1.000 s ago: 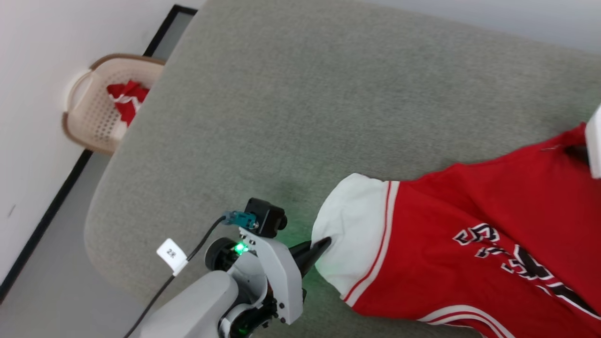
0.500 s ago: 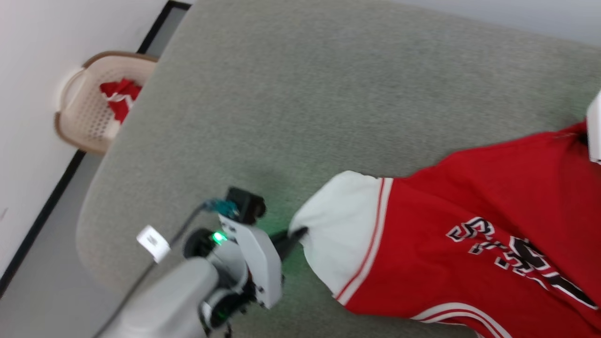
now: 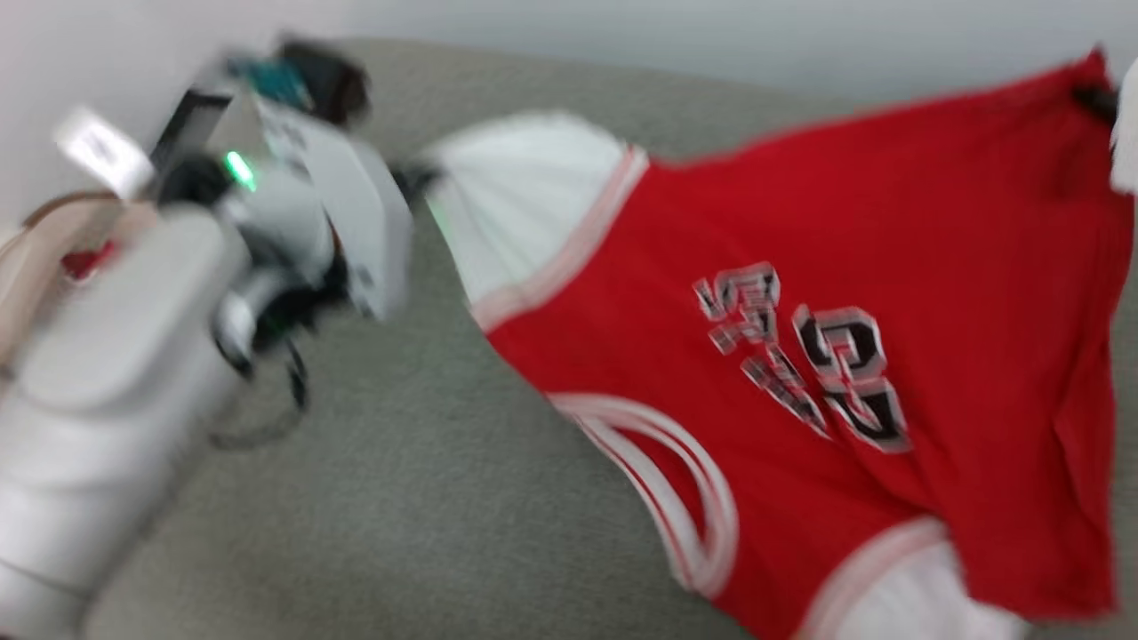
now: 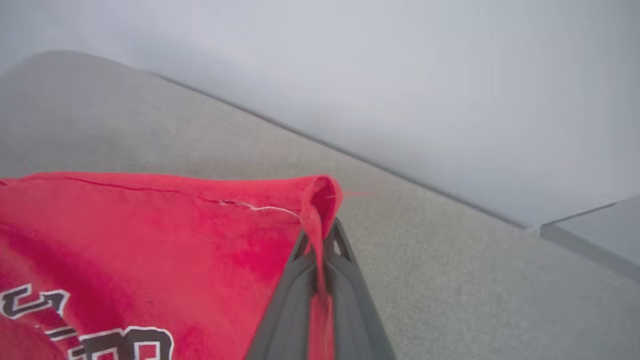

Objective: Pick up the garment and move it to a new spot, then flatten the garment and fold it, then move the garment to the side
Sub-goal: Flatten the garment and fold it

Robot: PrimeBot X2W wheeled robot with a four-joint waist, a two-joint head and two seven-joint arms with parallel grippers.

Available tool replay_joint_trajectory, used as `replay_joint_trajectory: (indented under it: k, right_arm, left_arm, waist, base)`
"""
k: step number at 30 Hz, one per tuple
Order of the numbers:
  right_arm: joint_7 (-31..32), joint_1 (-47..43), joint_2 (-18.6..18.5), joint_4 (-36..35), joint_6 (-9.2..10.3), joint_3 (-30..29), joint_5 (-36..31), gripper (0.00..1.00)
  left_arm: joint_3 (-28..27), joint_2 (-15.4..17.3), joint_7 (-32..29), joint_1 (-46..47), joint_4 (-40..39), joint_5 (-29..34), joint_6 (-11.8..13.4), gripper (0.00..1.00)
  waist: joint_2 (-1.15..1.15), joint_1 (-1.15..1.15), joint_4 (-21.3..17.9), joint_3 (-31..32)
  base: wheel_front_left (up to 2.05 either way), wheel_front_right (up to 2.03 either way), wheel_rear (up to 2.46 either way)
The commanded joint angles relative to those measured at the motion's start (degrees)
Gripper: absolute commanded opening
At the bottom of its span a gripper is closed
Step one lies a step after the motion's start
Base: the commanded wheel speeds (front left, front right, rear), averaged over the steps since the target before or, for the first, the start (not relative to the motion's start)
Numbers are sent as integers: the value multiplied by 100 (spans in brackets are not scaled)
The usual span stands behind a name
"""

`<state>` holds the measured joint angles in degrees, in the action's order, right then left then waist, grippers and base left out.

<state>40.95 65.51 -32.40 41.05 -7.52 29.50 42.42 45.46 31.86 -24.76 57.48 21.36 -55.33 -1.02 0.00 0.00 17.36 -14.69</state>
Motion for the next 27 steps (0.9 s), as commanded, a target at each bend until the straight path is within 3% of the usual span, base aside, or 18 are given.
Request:
replay_joint_trajectory:
  k: [1, 17, 22, 27]
  right_arm:
    - [-168, 131, -80, -243, 6, 50, 106, 0]
    - [-979, 725, -324, -1482, 6, 352, 582, 0]
    - [-1029, 944, -347, -1559, 6, 332, 622, 0]
    - [-1130, 1265, -278, -1253, 6, 193, 392, 0]
  left_arm:
    - [-61, 116, -154, 441, 123, 134, -28, 0]
    - [-203, 36, -96, 2782, 1382, 767, -373, 0]
    - [-183, -31, 21, 3229, 1825, 794, -511, 0]
    - [-118, -121, 131, 3608, 2139, 856, -584, 0]
  waist:
    - [0, 0, -476, 390]
    - [0, 0, -1178, 767]
    - [0, 0, -1283, 572]
    - [0, 0, -1349, -2]
  base:
    - [0, 0, 0]
    - [0, 0, 0]
    - [0, 0, 0]
    - [0, 0, 0]
